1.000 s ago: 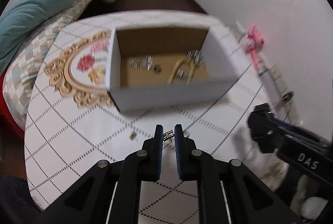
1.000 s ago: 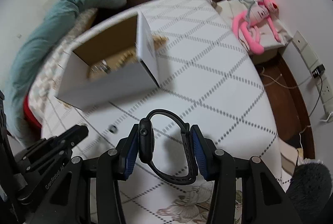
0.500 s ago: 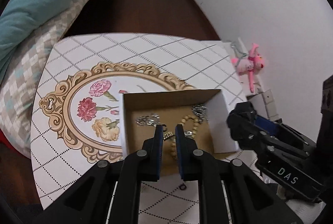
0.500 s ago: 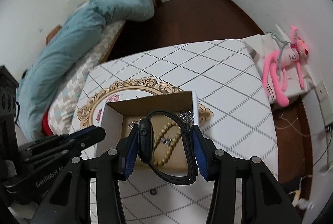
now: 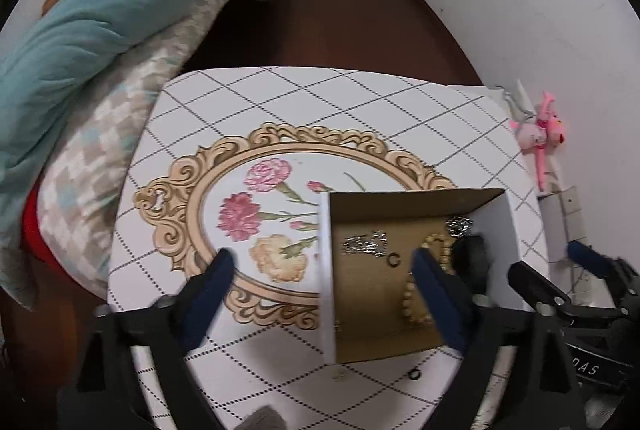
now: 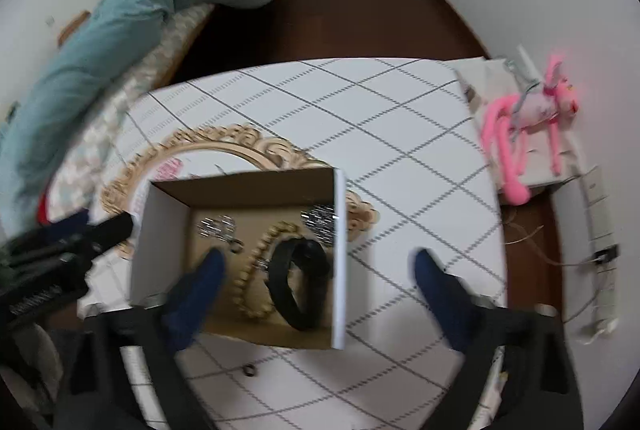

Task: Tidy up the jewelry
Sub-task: 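Lower the watch and earring into the white box and open both tools, then lift both tools out of the box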

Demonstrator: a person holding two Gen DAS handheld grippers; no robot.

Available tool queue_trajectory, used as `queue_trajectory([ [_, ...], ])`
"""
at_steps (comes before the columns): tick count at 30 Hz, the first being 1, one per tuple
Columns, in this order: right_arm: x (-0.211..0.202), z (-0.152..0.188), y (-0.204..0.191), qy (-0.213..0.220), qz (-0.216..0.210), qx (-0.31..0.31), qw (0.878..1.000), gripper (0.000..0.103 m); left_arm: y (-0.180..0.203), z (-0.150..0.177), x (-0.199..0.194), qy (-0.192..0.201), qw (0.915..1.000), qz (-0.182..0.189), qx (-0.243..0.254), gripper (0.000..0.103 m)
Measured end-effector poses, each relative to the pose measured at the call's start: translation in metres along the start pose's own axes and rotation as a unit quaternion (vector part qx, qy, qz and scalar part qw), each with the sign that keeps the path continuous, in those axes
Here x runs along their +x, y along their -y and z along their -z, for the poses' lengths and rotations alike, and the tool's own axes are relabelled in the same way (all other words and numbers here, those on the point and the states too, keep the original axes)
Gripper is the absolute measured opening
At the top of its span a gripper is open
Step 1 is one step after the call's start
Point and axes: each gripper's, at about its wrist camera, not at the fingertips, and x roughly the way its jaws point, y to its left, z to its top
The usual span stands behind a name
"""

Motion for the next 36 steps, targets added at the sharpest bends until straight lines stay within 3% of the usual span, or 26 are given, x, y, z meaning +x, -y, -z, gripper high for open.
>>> queue_trajectory([
  [7,0.001,0.010,-0.002,0.001,0.041,-0.012,0.999,0.103,0.000,0.012,0.000,0.011,0.9997,-0.024,0.003,0.103],
  [24,-0.068,0.040,-0.005,0.063,0.037,0.002,0.997,0.103,0.002,0.041,-0.061,0.062,0.9977,-0.025,0.010,0.103],
  [29,-0.064,0.061,-0.013,0.048,0.021,0.006,0.999,0.103,-0.008,0.063,-0.055,0.042,0.9985,-0.034,0.000,0.103],
  [36,-0.005,0.102,-0.035,-0.002,0.005,0.001,1.000,0.102,-0.036,0.109,0.001,-0.019,0.9973,-0.070,-0.011,0.103],
])
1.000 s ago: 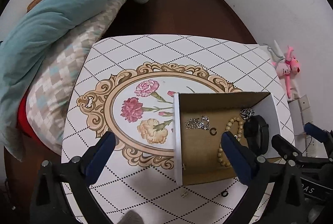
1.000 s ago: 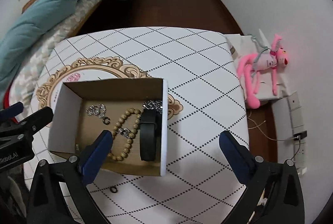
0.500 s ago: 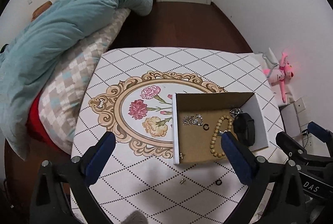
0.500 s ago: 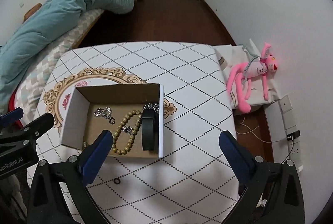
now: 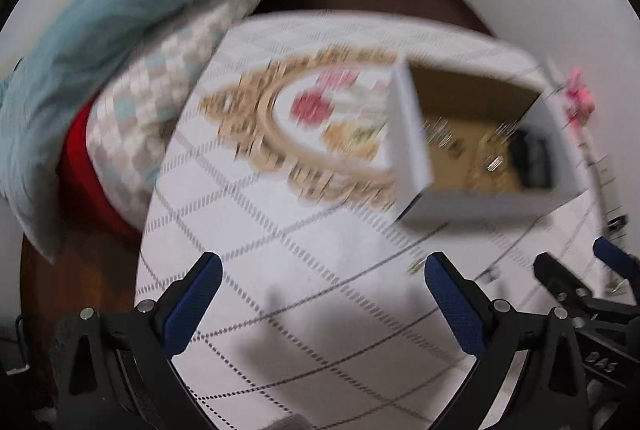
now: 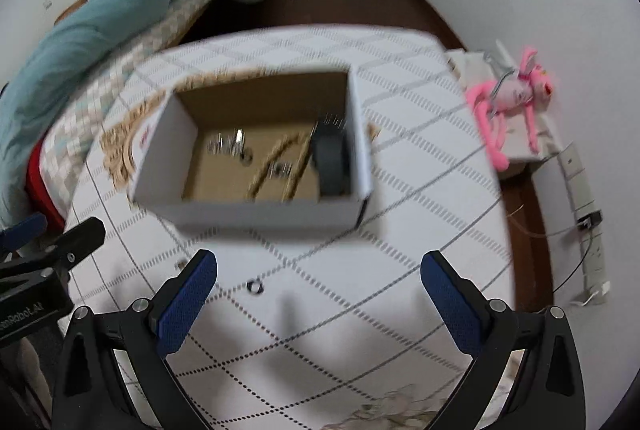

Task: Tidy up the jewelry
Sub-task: 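Lift both tools out of the box, then grasp the small black ring with the right tool while the left tool grasps the other gold earring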

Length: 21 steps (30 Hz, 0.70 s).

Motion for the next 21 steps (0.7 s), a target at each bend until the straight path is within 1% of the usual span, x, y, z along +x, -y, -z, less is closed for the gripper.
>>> queue_trajectory([
  [2,0.016,0.010,-0.007,-0.013,-0.010,-0.003,1.000,0.096,-0.006,0.010,0.017,-0.020,0.9998,-0.007,-0.005,0.103],
  [3,0.024,0.015,-0.011,-0.019,-0.012,-0.007,1.000,0.090,-0.009,0.014,0.022,-0.026,0.9996,-0.009,-0.007,0.103],
  [4,0.030,0.019,-0.015,-0.022,-0.014,-0.010,1.000,0.086,-0.010,0.017,0.025,-0.029,0.9995,-0.010,-0.008,0.103],
  [5,0.035,0.022,-0.018,-0.024,-0.015,-0.012,1.000,0.085,-0.013,0.020,0.030,-0.034,0.9993,-0.014,-0.008,0.103],
  [6,0.039,0.024,-0.021,-0.026,-0.017,-0.013,0.999,0.082,-0.014,0.023,0.032,-0.035,0.9992,-0.017,-0.008,0.103],
  [7,0.042,0.026,-0.022,-0.026,-0.018,-0.014,0.999,0.077,-0.016,0.025,0.034,-0.037,0.9991,-0.019,-0.007,0.103],
  [8,0.045,0.029,-0.025,-0.025,-0.018,-0.016,0.999,0.075,-0.018,0.027,0.036,-0.039,0.9990,-0.022,-0.007,0.103],
  [9,0.048,0.031,-0.027,-0.025,-0.017,-0.017,0.999,0.069,-0.019,0.029,0.037,-0.041,0.9989,-0.023,-0.007,0.103],
  [11,0.048,0.033,-0.031,-0.015,-0.013,-0.024,1.000,0.062,-0.022,0.032,0.040,-0.044,0.9987,-0.024,-0.009,0.103],
  [13,0.047,0.034,-0.034,-0.006,-0.005,-0.028,1.000,0.049,-0.025,0.035,0.043,-0.050,0.9984,-0.021,-0.013,0.103],
  [14,0.047,0.034,-0.035,-0.001,0.001,-0.031,1.000,0.045,-0.026,0.036,0.045,-0.053,0.9983,-0.019,-0.014,0.103],
  [16,0.046,0.034,-0.036,0.007,0.010,-0.033,0.999,0.029,-0.026,0.038,0.045,-0.052,0.9984,-0.017,-0.016,0.103],
  [17,0.046,0.036,-0.037,0.012,0.015,-0.035,0.999,0.026,-0.026,0.039,0.044,-0.051,0.9984,-0.018,-0.013,0.103],
  [18,0.045,0.036,-0.037,0.014,0.015,-0.036,0.999,0.017,-0.025,0.040,0.044,-0.051,0.9985,-0.018,-0.012,0.103],
  [19,0.045,0.037,-0.037,0.016,0.016,-0.037,0.999,0.013,-0.025,0.040,0.043,-0.051,0.9985,-0.018,-0.010,0.103],
  [21,0.045,0.038,-0.038,0.019,0.016,-0.040,0.999,0.013,-0.022,0.041,0.041,-0.049,0.9986,-0.018,-0.007,0.103],
])
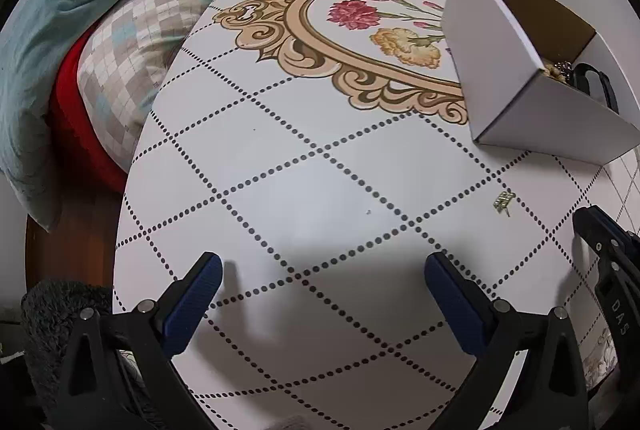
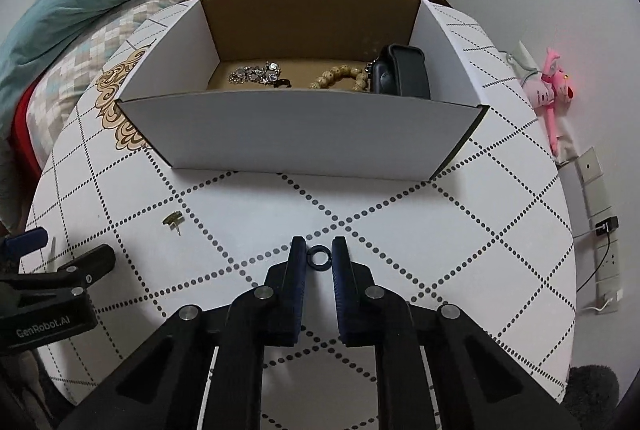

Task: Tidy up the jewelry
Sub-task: 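Grasp the small black ring with the right tool while the left tool grasps the other gold earring, then carry the ring and earring into the white box and open both tools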

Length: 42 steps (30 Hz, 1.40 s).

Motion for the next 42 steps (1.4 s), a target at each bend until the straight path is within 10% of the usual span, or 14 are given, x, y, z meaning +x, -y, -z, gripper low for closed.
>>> queue_trajectory([
  [15,-0.020,-0.001,0.056,0.006,-0.006,0.079,0.997,0.013,0.065,-0.016,-0.021,0.052,0.9962,0.046,0.052,0.101],
  [29,-0.015,0.001,0.077,0.000,-0.007,0.108,0.994,0.013,0.095,-0.013,-0.021,0.068,0.9899,0.071,0.103,0.012],
  [42,-0.022,0.000,0.075,0.009,-0.013,0.111,0.994,0.013,0.092,-0.013,-0.023,0.067,0.9892,0.089,0.094,0.007],
])
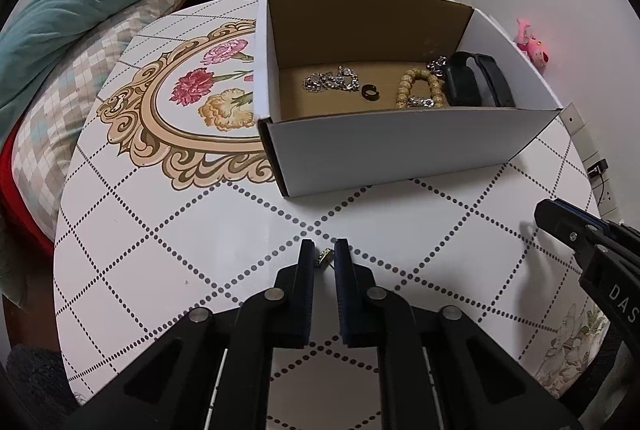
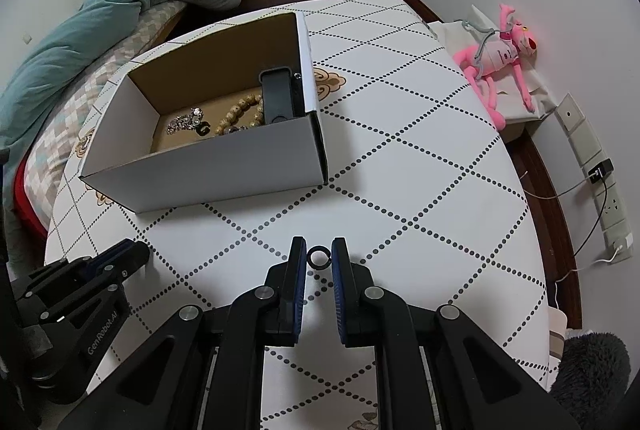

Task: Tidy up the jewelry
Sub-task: 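Carry the ring and earring into the white box and open both tools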

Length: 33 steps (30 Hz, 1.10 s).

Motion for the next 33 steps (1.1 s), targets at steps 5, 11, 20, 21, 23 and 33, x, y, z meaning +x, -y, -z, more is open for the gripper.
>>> queue_trajectory([
  [5,-0.009,-0.003,-0.002,0.008,-0.009,0.000,1.000,0.013,0.003,-0.002,-0.012,0.007,0.9998,0.016,-0.001,0.007],
  [11,-0.034,-0.014,-0.002,0.024,-0.036,0.004,0.999,0.013,0.004,-0.020,-0.048,0.026,0.9977,0.060,-0.017,0.007],
  [20,-0.055,-0.086,-0.020,0.047,-0.100,-0.017,0.994,0.013,-0.015,-0.106,-0.066,0.037,0.9899,0.127,-0.050,0.007],
  [21,-0.048,-0.097,-0.024,0.037,-0.107,-0.022,0.993,0.013,-0.018,-0.116,-0.058,0.028,0.9893,0.133,-0.051,0.007],
  [23,-0.034,-0.114,-0.028,0.020,-0.117,-0.025,0.993,0.013,-0.023,-0.129,-0.047,0.012,0.9893,0.133,-0.059,0.007],
  [33,0.019,-0.158,-0.037,-0.061,-0.131,-0.038,0.989,0.031,-0.041,-0.152,-0.025,-0.028,0.9942,0.071,-0.076,0.068],
])
